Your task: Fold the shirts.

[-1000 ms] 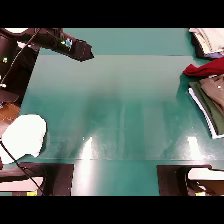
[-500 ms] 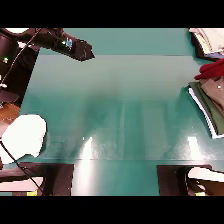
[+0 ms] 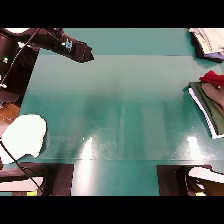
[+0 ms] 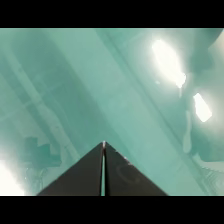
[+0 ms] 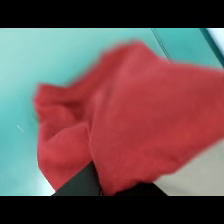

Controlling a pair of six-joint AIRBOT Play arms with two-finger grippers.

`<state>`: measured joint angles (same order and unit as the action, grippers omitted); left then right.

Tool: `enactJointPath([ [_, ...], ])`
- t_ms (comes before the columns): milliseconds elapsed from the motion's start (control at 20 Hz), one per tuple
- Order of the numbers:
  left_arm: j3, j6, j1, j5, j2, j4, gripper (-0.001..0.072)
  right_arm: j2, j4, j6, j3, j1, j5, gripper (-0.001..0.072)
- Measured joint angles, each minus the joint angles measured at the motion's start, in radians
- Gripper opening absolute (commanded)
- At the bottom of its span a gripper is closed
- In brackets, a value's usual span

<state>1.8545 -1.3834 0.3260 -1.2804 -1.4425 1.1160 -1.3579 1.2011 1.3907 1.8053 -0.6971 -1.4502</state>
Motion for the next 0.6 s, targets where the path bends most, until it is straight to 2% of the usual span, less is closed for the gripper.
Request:
enactJointPath([
  [100,0.0,0.002,0.0,-0.006,0.0,0.0,0.0025,0.037,0.072,0.021,-0.072,-0.006,-0.015,0.0344],
  [150,0.0,0.003,0.0,-0.006,0.0,0.001,0.0025,0.054,0.109,0.027,-0.112,-0.008,-0.021,0.0469],
  [200,0.0,0.005,0.0,-0.007,0.0,0.001,0.0025,0.071,0.151,0.033,-0.156,-0.008,-0.027,0.0535],
  [450,0.0,0.022,0.0,-0.013,0.0,0.002,0.0026,0.143,0.351,0.072,-0.316,-0.011,-0.035,0.053],
  [600,0.0,0.027,0.0,-0.014,0.0,0.002,0.0025,0.169,0.326,0.091,-0.351,0.012,-0.034,0.053],
])
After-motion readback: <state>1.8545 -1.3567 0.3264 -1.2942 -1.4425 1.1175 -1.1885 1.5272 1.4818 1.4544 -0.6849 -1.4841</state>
